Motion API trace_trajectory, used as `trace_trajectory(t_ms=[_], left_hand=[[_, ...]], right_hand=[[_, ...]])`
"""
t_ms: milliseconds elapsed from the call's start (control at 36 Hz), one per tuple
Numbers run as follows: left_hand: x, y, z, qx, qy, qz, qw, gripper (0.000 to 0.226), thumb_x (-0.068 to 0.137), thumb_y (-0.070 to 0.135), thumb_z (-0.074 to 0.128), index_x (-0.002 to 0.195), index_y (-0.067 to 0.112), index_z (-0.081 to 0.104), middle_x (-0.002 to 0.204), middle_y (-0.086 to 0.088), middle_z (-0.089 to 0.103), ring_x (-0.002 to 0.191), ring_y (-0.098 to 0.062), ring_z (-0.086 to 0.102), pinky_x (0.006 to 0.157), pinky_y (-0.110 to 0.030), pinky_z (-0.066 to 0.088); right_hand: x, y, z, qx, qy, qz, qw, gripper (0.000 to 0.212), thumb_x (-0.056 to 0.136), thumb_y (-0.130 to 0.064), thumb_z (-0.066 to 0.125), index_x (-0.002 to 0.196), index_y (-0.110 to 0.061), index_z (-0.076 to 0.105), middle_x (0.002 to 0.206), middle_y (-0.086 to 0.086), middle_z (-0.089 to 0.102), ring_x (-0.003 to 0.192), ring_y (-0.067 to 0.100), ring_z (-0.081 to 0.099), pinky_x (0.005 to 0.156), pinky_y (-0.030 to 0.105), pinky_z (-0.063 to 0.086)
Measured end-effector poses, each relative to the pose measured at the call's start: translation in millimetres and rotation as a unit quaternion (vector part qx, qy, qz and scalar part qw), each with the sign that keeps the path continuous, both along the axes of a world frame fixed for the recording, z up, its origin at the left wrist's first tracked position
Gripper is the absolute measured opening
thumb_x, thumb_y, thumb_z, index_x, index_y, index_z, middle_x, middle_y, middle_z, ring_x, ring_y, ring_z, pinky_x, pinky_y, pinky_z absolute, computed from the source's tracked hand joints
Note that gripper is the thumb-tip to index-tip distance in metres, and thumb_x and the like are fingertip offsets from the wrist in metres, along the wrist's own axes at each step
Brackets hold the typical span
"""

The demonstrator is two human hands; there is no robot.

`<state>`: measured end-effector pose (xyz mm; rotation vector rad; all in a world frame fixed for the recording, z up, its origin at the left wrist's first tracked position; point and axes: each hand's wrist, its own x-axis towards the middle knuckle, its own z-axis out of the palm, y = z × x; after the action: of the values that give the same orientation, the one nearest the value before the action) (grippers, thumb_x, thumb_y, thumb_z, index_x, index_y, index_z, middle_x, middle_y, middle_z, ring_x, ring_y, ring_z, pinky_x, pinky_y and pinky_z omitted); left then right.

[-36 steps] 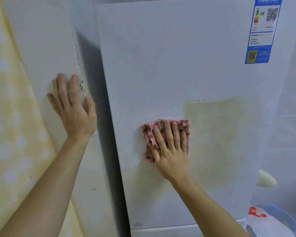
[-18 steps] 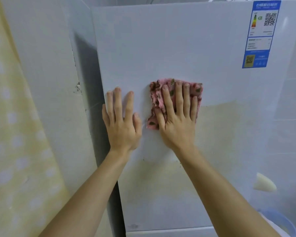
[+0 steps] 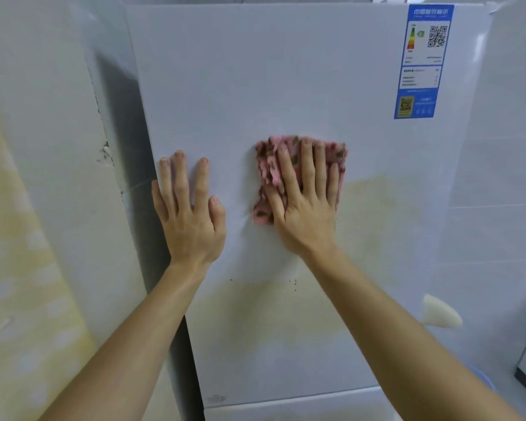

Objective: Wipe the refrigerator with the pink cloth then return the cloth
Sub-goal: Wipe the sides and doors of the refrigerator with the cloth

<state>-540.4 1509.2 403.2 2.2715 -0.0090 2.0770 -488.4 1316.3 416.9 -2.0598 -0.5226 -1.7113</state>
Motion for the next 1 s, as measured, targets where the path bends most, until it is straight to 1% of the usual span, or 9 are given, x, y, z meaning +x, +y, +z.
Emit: trace_trajectory(t_ms=[111,167,278,417,556,722,833,917,1000], left_hand=[[0,-1,1,0.000,-0.007,-0.002,1.000,0.056,0.106,0.020,0.047,0.162,0.012,0.040,0.170,-0.021,0.027,0.159,-0.044,0.019,0.125,-0.064,0.023],[1,-2,1,0.002,-0.011,0.004,1.000,0.057,0.105,0.017,0.049,0.161,0.013,0.040,0.170,-0.022,0.027,0.159,-0.044,0.020,0.124,-0.063,0.024],[0,-7,1,-0.012,-0.010,0.014,1.000,0.061,0.103,0.014,0.049,0.163,0.014,0.037,0.171,-0.021,0.025,0.159,-0.040,0.018,0.127,-0.062,0.017],[1,-8,-3,-0.010,-0.019,0.034,0.999,0.061,0.104,0.014,0.048,0.164,0.016,0.035,0.171,-0.018,0.027,0.159,-0.037,0.021,0.127,-0.063,0.017],[3,-5,-4,0.003,-0.023,0.039,0.999,0.058,0.106,0.016,0.046,0.163,0.019,0.038,0.170,-0.018,0.028,0.159,-0.037,0.022,0.125,-0.064,0.020],[4,-6,-2,-0.002,-0.023,0.033,0.999,0.059,0.105,0.016,0.047,0.163,0.019,0.038,0.171,-0.018,0.028,0.159,-0.037,0.021,0.125,-0.064,0.018],[5,-6,-2,-0.002,-0.027,0.038,0.999,0.060,0.104,0.014,0.048,0.163,0.019,0.038,0.170,-0.018,0.028,0.159,-0.036,0.019,0.125,-0.064,0.019],[6,-6,-3,0.001,-0.032,0.045,0.998,0.060,0.103,0.015,0.047,0.163,0.019,0.038,0.170,-0.018,0.028,0.159,-0.035,0.019,0.124,-0.064,0.020],[8,-6,-3,0.000,-0.035,0.047,0.998,0.062,0.102,0.015,0.047,0.163,0.019,0.037,0.170,-0.018,0.028,0.159,-0.035,0.019,0.125,-0.063,0.019]], right_hand=[[1,-2,32,0.011,-0.023,0.001,1.000,0.059,0.111,-0.047,0.040,0.165,-0.028,0.028,0.173,0.010,0.023,0.161,0.029,0.018,0.132,0.045,0.001],[0,-4,29,0.010,-0.030,-0.002,0.999,0.058,0.111,-0.046,0.040,0.165,-0.027,0.031,0.173,0.011,0.024,0.161,0.029,0.019,0.132,0.045,0.002],[1,-10,-1,-0.002,-0.018,0.002,1.000,0.058,0.111,-0.043,0.042,0.165,-0.026,0.030,0.173,0.011,0.023,0.161,0.030,0.018,0.132,0.047,0.003],[2,-28,-56,-0.023,0.022,-0.004,0.999,0.064,0.108,-0.044,0.044,0.166,-0.031,0.019,0.174,0.009,0.019,0.163,0.022,0.005,0.132,0.044,-0.002],[2,-34,-58,-0.031,0.029,0.010,0.999,0.066,0.106,-0.043,0.045,0.166,-0.032,0.019,0.174,0.001,0.009,0.163,0.016,-0.005,0.131,0.042,-0.006],[7,-37,-37,-0.025,0.023,0.011,0.999,0.064,0.107,-0.045,0.042,0.165,-0.033,0.020,0.175,0.004,0.014,0.163,0.021,0.004,0.132,0.046,-0.002],[13,-43,2,0.001,-0.013,-0.004,1.000,0.061,0.108,-0.045,0.045,0.165,-0.029,0.030,0.173,0.010,0.023,0.161,0.029,0.018,0.132,0.049,0.007],[15,-44,24,0.022,-0.013,-0.009,1.000,0.060,0.109,-0.044,0.046,0.165,-0.028,0.031,0.173,0.010,0.022,0.162,0.029,0.017,0.132,0.050,0.007],[16,-42,19,0.028,-0.015,-0.022,0.999,0.059,0.110,-0.043,0.044,0.164,-0.025,0.032,0.173,0.012,0.023,0.161,0.030,0.019,0.131,0.053,0.013]])
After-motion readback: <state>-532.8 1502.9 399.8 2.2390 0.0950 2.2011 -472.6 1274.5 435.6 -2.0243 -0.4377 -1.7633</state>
